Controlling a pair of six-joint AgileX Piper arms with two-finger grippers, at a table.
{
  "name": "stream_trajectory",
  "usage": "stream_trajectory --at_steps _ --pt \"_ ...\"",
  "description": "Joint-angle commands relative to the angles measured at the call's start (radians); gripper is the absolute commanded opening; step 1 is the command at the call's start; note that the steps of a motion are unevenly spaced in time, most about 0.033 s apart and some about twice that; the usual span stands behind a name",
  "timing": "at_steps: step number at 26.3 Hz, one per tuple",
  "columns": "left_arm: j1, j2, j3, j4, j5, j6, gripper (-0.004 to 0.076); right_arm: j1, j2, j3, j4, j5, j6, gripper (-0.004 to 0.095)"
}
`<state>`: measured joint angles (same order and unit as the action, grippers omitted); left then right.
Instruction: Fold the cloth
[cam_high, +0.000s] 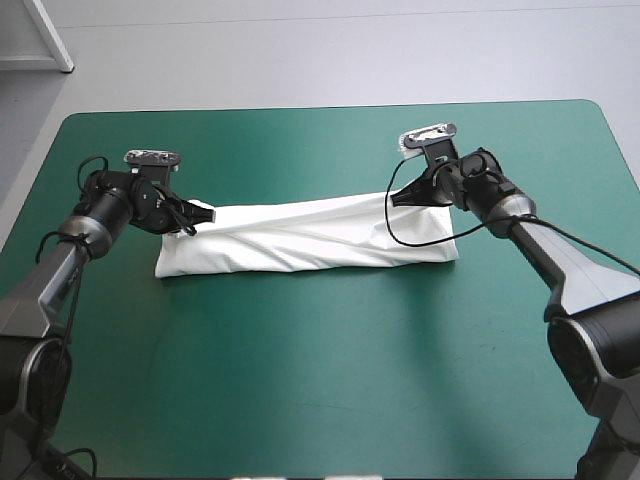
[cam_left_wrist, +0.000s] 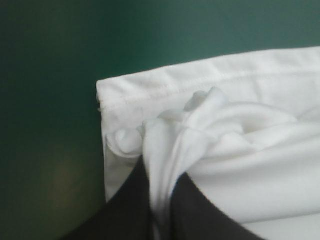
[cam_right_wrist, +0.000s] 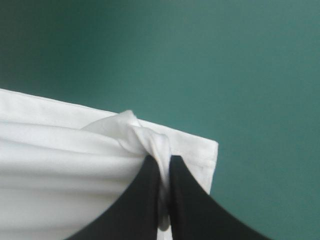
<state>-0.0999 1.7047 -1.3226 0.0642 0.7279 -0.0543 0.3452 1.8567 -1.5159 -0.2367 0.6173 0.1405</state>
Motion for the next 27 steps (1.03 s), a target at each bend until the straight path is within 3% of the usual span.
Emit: stream_trajectory --at_steps 1,3,5,9,11,18,21,23,24,26,27 --pt "0.004 0.027 -0.033 0.017 -0.127 0.001 -0.0002 -0.012 0.006 -0.056 -0.016 -0.058 -0.005 0.0042" --pt "0.004 0.053 -0.033 0.011 -0.151 -0.008 0.0057 -0.012 0.028 -0.057 0.001 -0.064 -0.005 0.0167" --pt "0.004 0.068 -0.033 0.011 -0.169 -0.021 0.0169 -0.014 0.038 -0.060 0.013 -0.069 -0.005 0.0333" --pt "0.004 0.059 -0.051 0.027 -0.166 -0.021 0.0433 -0.014 0.022 -0.071 0.016 -0.071 0.006 0.0766" --pt "0.004 0.046 -0.088 0.046 -0.135 -0.019 0.0485 -0.014 -0.012 -0.073 0.006 -0.079 0.011 0.0845" --pt "0.002 -0.022 -0.286 0.058 0.051 -0.019 0.0472 -0.024 -0.159 -0.073 0.002 -0.048 0.020 0.0833" --pt "0.001 -0.057 -0.327 -0.064 0.119 -0.010 0.0433 -0.024 -0.215 -0.073 0.004 0.025 0.043 0.0831" --pt "-0.005 -0.059 -0.327 -0.206 0.193 0.072 0.0267 -0.024 -0.228 -0.070 0.017 0.105 0.043 0.0830" --pt "-0.017 -0.052 -0.311 -0.279 0.215 0.127 0.0144 -0.036 -0.228 -0.067 0.043 0.153 0.032 0.0815" --pt "-0.049 -0.052 -0.265 -0.362 0.182 0.185 -0.0008 -0.078 -0.228 -0.056 0.137 0.186 -0.027 0.0787" --pt "-0.067 -0.052 -0.239 -0.384 0.152 0.197 -0.0006 -0.097 -0.228 -0.049 0.194 0.194 -0.064 0.0778"
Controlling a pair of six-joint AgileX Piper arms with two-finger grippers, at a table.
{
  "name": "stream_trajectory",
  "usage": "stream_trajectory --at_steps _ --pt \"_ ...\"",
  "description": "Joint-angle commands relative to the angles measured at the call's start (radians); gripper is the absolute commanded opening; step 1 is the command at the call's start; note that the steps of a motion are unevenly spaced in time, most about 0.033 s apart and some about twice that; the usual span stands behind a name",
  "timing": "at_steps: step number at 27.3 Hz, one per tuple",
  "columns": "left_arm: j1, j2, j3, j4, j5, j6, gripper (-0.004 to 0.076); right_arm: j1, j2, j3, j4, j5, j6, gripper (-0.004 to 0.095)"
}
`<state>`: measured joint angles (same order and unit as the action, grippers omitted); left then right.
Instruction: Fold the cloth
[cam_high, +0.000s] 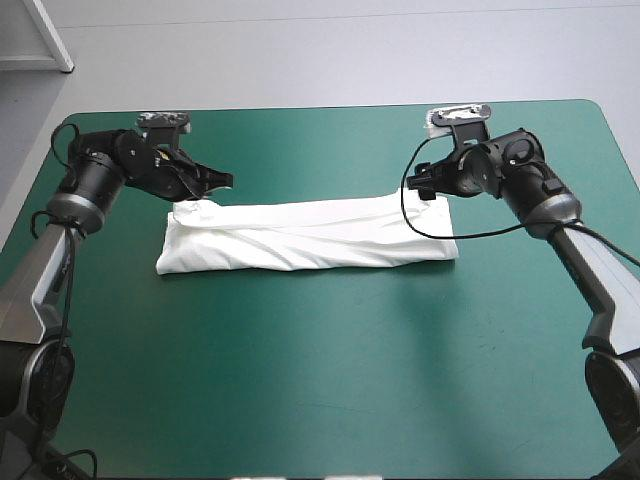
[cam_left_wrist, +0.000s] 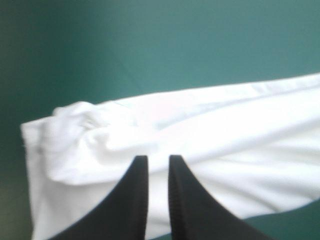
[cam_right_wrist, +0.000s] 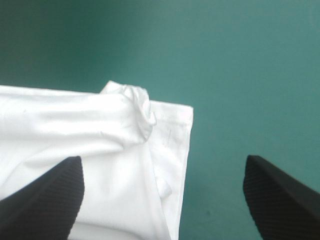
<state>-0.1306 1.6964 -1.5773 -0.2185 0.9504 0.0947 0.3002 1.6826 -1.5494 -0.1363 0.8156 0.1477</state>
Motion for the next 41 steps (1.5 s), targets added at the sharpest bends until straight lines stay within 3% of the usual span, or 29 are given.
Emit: stream_trajectory --at_steps 1,5,9,19,30,38,41 --pt "-0.053 -0.039 0.042 -0.123 -0.101 0.057 -0.0010 -0.080 -0.053 -0.007 0.153 0.001 -0.106 0.0763" --pt "-0.165 -0.007 0.171 -0.156 -0.288 0.064 -0.0010 -0.246 -0.035 0.005 0.388 0.101 -0.264 0.0715" --pt "-0.252 0.080 0.186 -0.157 -0.350 0.062 -0.0010 -0.334 -0.004 0.005 0.486 0.189 -0.360 0.0714" --pt "-0.305 0.225 0.186 -0.169 -0.365 0.057 -0.0010 -0.336 0.076 0.005 0.629 0.190 -0.428 0.0714" --pt "-0.318 0.235 0.186 -0.198 -0.370 0.057 -0.0010 -0.330 0.221 0.005 0.758 0.184 -0.509 0.0714" --pt "-0.318 0.235 0.186 -0.201 -0.370 0.056 -0.0010 -0.269 0.267 0.005 0.763 0.180 -0.516 0.0711" --pt "-0.318 0.235 0.186 -0.201 -0.366 0.056 -0.0010 -0.234 0.274 0.005 0.763 0.178 -0.513 0.0635"
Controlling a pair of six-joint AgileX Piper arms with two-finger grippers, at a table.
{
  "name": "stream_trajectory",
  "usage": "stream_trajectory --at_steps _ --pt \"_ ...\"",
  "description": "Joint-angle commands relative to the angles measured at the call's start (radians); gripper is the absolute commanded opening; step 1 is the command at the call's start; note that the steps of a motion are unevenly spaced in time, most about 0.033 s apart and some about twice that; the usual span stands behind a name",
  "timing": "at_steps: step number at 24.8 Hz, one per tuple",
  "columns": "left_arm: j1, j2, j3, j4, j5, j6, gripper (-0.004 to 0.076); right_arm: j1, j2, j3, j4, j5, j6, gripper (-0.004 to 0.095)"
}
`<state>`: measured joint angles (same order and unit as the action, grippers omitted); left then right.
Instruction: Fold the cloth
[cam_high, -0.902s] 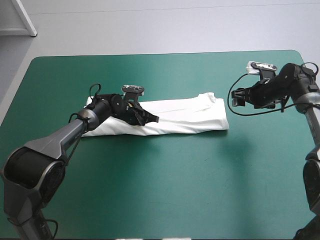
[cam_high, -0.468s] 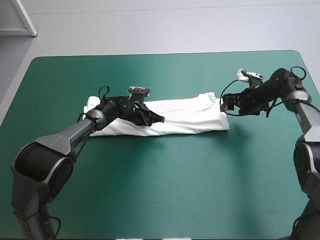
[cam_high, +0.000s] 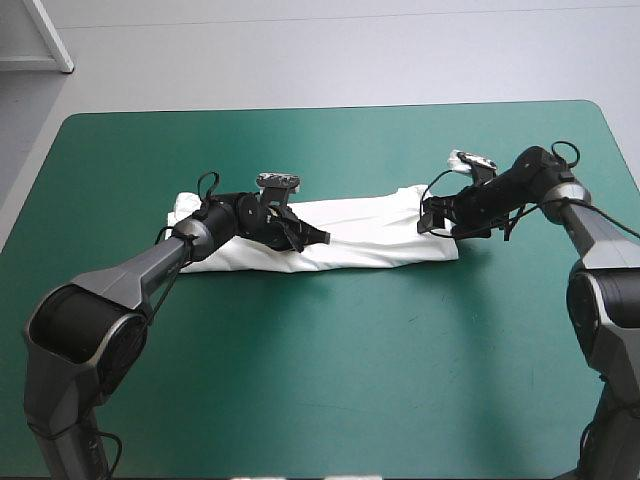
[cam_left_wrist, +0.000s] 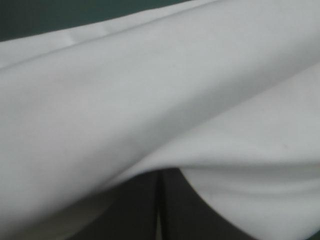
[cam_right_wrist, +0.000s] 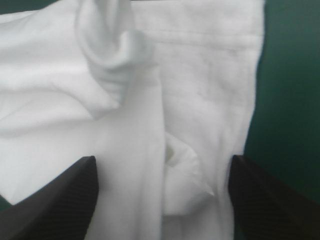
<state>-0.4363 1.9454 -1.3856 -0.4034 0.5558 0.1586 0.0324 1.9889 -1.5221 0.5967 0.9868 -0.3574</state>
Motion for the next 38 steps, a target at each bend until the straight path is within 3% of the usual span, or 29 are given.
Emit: stream_trajectory --at_steps 1,5,6,7,8,21,30,38 --pt "-0.012 -0.014 -0.006 -0.017 0.032 -0.009 -0.0010 0.047 -0.028 -0.022 0.025 -0.001 -0.003 0.0588" --pt "-0.012 -0.014 -0.006 -0.017 0.046 -0.009 -0.0010 0.079 -0.021 -0.022 -0.015 -0.050 0.025 0.0319" --pt "-0.012 -0.014 -0.006 -0.017 0.050 -0.009 -0.0010 0.084 -0.021 -0.022 -0.026 -0.082 0.032 0.0125" --pt "-0.012 -0.014 -0.006 -0.017 0.050 -0.009 -0.0010 0.084 -0.021 -0.022 -0.024 -0.095 0.032 0.0029" --pt "-0.012 -0.014 -0.006 -0.017 0.050 -0.009 -0.0010 0.081 -0.026 -0.024 -0.022 -0.121 0.034 -0.0007" --pt "-0.012 -0.014 -0.006 -0.017 0.094 -0.009 -0.0010 0.131 -0.206 -0.220 0.114 -0.019 0.098 -0.0008" --pt "-0.012 -0.014 -0.006 -0.015 0.104 -0.007 -0.0010 0.289 -0.206 -0.262 0.077 -0.050 0.154 -0.0008" --pt "-0.008 -0.122 -0.047 -0.002 0.128 -0.006 -0.0010 0.301 -0.206 -0.262 0.023 -0.070 0.175 -0.0008"
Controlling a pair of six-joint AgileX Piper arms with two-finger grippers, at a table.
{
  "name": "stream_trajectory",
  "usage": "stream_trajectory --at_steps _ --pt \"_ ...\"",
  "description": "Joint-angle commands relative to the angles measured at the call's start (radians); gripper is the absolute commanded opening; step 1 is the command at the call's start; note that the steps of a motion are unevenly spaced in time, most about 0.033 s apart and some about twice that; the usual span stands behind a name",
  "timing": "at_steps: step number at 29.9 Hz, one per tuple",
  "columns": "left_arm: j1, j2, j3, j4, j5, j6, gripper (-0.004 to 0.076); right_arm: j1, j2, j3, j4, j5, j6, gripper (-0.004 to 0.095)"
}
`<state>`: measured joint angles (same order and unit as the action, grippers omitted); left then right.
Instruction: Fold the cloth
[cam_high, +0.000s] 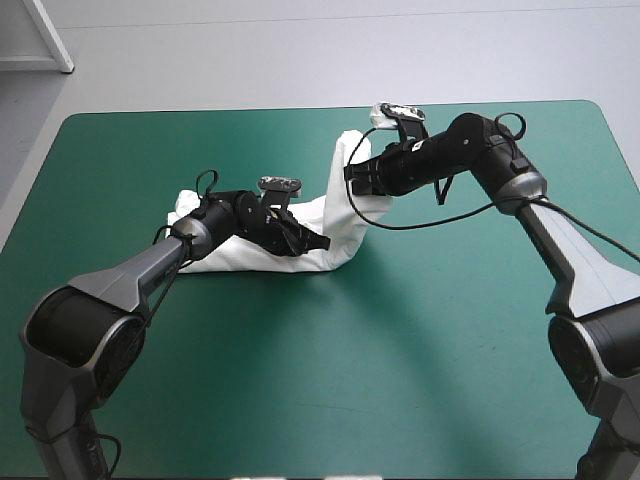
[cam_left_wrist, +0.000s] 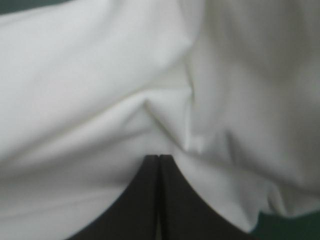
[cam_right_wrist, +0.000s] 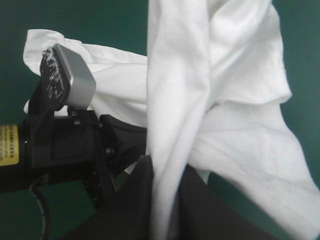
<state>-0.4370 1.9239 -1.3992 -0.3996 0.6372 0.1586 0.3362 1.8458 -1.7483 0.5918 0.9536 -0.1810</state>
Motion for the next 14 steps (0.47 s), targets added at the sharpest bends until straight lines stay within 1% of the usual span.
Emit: stream_trajectory --at_steps 1,5,7,9,10,14 --pt "-0.008 -0.124 -0.042 -0.005 0.054 -0.006 -0.0010 -0.003 -0.063 -0.036 0.027 -0.037 -0.001 -0.0008" --pt "-0.008 -0.250 -0.068 0.095 0.117 -0.021 -0.0010 -0.003 -0.063 -0.036 0.027 -0.037 -0.005 -0.0008" --pt "-0.008 -0.323 -0.075 0.223 0.179 -0.082 -0.0010 -0.003 -0.063 -0.036 0.027 -0.031 -0.013 -0.0008" --pt "-0.008 -0.395 -0.075 0.343 0.258 -0.140 -0.0010 -0.003 -0.063 -0.036 0.027 -0.024 -0.022 -0.0008" --pt "-0.008 -0.423 -0.075 0.374 0.304 -0.145 -0.0009 -0.003 -0.063 -0.036 0.027 -0.018 -0.029 -0.0008" --pt "0.044 -0.538 -0.067 0.391 0.475 -0.106 -0.0009 -0.003 -0.063 -0.036 0.027 0.002 -0.038 -0.0008"
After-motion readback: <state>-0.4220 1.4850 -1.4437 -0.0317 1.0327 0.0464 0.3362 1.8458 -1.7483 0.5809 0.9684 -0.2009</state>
